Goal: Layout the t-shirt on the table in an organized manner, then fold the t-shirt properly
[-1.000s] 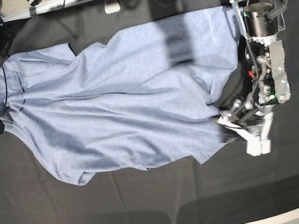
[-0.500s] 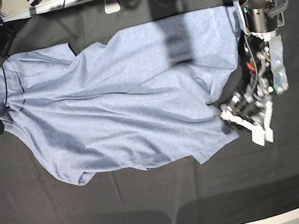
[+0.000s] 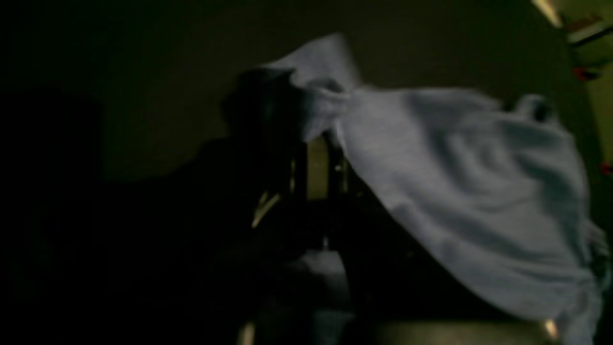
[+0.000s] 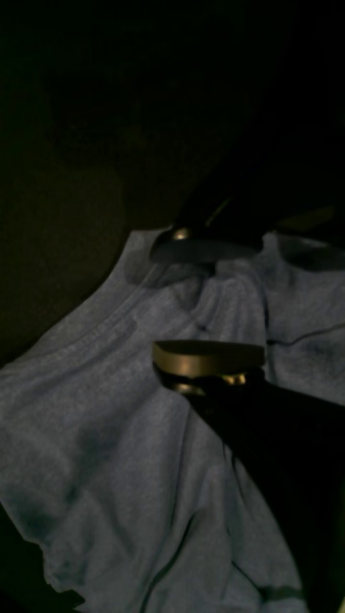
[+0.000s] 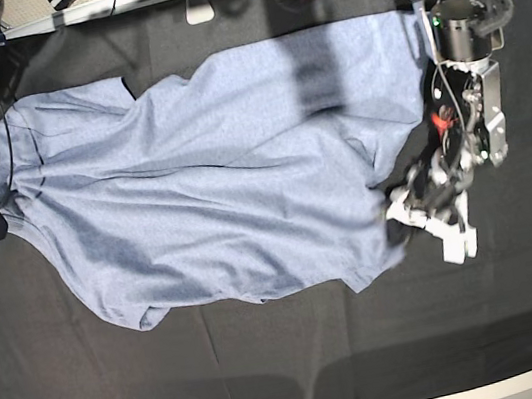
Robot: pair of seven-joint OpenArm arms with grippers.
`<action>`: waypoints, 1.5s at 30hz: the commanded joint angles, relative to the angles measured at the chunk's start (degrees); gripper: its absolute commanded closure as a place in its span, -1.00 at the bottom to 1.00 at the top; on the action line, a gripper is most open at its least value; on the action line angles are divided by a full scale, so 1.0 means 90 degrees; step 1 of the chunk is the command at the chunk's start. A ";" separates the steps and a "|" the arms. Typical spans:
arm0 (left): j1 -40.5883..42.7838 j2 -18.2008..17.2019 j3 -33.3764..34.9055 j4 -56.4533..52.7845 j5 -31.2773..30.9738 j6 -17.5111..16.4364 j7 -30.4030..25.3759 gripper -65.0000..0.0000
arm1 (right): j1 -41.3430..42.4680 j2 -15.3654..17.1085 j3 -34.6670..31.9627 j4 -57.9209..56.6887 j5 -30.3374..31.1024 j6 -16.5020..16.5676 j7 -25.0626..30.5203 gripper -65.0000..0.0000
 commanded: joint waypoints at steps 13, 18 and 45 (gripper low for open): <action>0.0095 0.1406 0.1175 0.0420 -0.0027 -0.0787 0.0427 1.00 | 0.0454 0.0172 0.0027 0.0095 0.0131 0.0061 0.0083 0.22; 0.0056 0.1394 0.2234 0.0420 0.0444 -0.0784 0.0423 0.69 | 0.0515 0.0172 0.0027 0.0095 0.0131 0.0063 0.0083 0.22; -0.1001 0.0857 0.2548 0.0236 0.3446 0.0748 -0.0850 0.04 | 0.0515 0.0170 0.0027 0.0095 0.0136 0.0061 0.0080 0.22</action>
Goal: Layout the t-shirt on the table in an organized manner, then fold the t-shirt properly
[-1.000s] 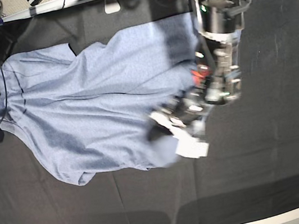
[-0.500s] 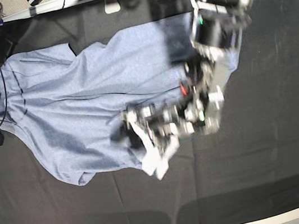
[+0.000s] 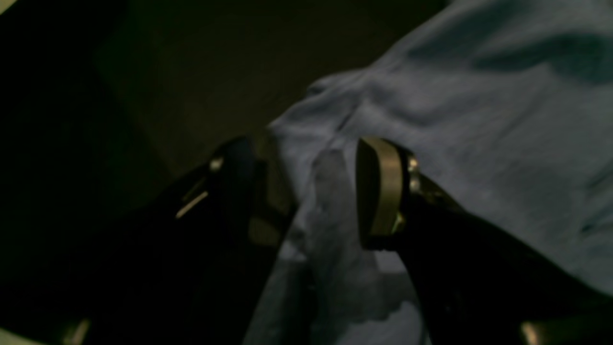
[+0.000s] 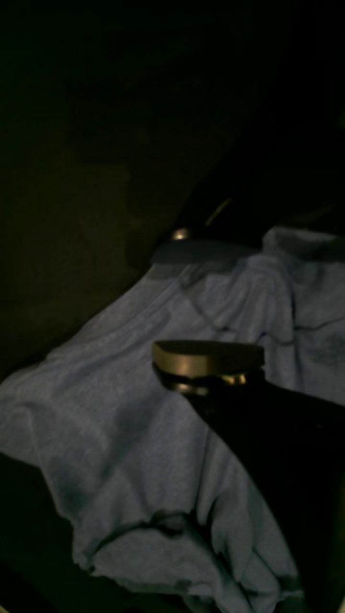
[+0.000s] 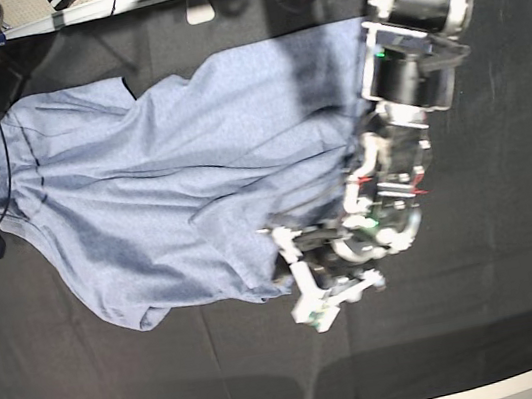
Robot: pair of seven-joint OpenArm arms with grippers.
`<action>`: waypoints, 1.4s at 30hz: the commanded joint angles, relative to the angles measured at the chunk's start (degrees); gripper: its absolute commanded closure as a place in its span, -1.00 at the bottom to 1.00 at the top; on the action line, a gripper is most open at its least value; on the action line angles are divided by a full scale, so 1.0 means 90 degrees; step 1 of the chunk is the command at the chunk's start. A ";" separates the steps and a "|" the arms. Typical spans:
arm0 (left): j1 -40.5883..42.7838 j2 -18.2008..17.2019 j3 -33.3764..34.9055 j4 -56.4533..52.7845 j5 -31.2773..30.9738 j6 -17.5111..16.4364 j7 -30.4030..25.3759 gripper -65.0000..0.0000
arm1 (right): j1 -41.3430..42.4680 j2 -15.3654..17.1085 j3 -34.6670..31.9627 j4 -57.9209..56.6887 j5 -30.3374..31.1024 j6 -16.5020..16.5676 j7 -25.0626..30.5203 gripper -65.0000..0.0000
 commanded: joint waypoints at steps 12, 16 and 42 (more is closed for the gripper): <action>-0.0352 0.0061 0.0005 -0.0918 -0.0542 -0.0408 -0.0495 0.06 | 0.0126 0.0160 0.0022 0.0095 0.0160 0.0049 0.0107 0.22; -0.0345 0.0080 0.0005 -0.0918 -0.0542 -0.0425 -0.0474 0.06 | 0.0126 0.0160 0.0022 0.0095 0.0160 0.0049 0.0107 0.22; -0.0352 0.0051 0.0005 -0.0918 -0.1064 -0.1217 0.0056 1.00 | 0.0126 0.0160 0.0022 0.0095 0.0158 0.0049 0.0107 0.22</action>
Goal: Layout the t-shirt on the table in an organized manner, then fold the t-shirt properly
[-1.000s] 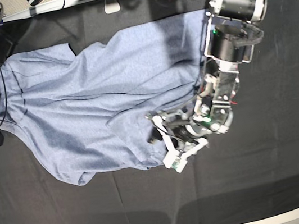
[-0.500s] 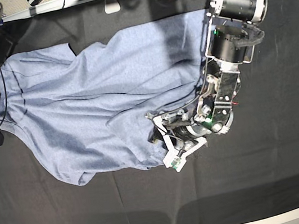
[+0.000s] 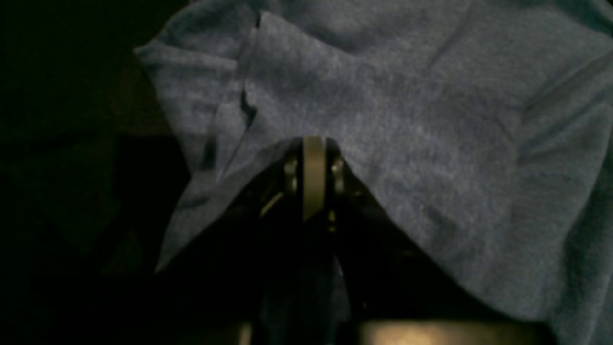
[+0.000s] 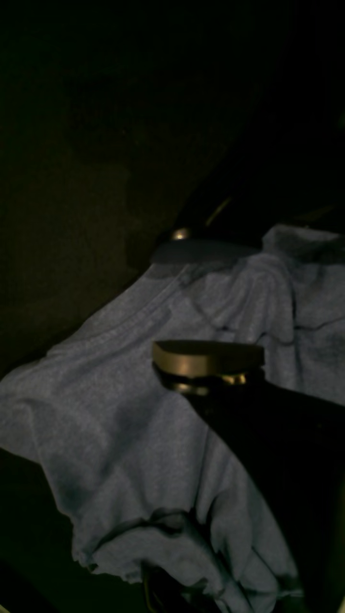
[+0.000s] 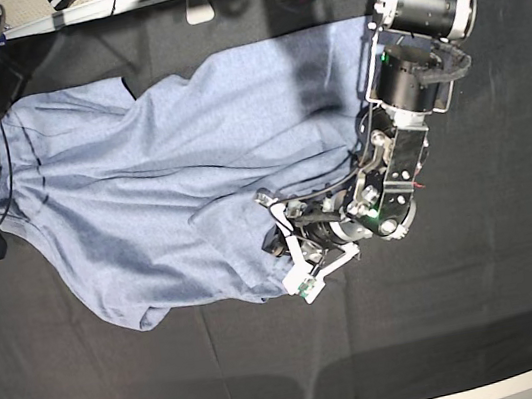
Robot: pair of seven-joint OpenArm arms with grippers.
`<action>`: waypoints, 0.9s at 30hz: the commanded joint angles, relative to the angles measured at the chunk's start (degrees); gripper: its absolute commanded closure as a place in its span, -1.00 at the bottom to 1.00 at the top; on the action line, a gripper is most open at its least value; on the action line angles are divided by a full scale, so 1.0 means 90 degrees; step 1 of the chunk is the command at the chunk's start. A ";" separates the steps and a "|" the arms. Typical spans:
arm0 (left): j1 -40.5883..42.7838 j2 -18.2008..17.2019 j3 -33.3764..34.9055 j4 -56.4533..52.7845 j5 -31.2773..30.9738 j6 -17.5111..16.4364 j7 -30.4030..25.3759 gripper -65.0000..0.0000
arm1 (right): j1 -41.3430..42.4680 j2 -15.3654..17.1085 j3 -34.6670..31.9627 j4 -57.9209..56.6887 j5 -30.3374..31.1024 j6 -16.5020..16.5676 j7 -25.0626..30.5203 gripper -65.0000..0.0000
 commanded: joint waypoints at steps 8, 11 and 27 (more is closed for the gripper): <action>-0.0321 0.0036 -0.0002 0.0109 -0.0058 -0.0034 -0.0920 0.22 | 0.0126 0.0172 0.0022 0.0095 0.0163 0.0046 0.0109 0.22; -0.0257 0.0036 -0.0002 0.0104 0.0381 0.0454 -0.1348 0.22 | 0.0124 0.0172 0.0022 0.0095 0.0160 0.0046 0.0109 0.22; -0.0289 0.0041 -0.0002 -0.0702 0.0794 0.0891 -0.1569 0.22 | 0.0126 0.0172 0.0022 0.0095 0.0163 0.0046 0.0109 0.22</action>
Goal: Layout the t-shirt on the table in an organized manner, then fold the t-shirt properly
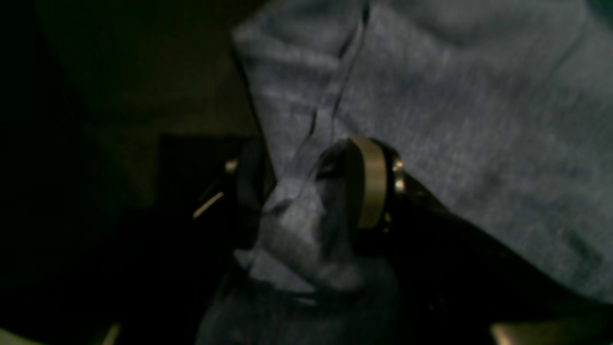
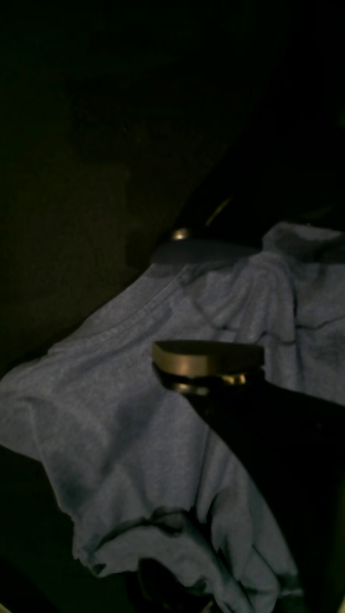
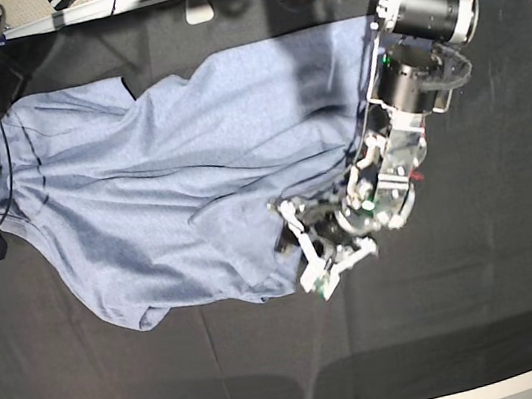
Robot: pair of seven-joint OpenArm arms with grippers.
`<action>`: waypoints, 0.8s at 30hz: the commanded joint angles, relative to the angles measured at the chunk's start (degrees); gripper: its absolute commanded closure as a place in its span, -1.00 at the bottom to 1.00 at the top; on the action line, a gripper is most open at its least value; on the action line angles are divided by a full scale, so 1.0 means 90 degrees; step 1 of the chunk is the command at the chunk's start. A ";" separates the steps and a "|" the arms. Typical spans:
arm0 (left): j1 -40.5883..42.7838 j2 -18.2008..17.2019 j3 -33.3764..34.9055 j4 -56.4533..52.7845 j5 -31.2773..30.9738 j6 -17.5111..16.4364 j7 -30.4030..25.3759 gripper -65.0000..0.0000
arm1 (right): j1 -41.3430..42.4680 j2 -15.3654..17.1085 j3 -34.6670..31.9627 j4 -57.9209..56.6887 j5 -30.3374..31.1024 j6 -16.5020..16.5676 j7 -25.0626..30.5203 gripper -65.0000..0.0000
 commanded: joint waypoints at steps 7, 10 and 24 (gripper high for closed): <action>-0.0226 0.0058 0.0000 0.0090 -0.0126 -0.0612 -0.0175 0.22 | 0.0126 0.0172 0.0022 0.0095 0.0143 0.0046 0.0107 0.22; -0.0226 0.0058 0.0000 0.0090 -0.0216 -0.0908 -0.0175 0.22 | 0.0126 0.0172 0.0022 0.0095 0.0143 0.0046 0.0107 0.22; -0.0223 0.0053 0.0000 0.0090 -0.0199 -0.0959 0.0260 0.93 | 0.0126 0.0172 0.0022 0.0095 0.0143 0.0046 0.0104 0.22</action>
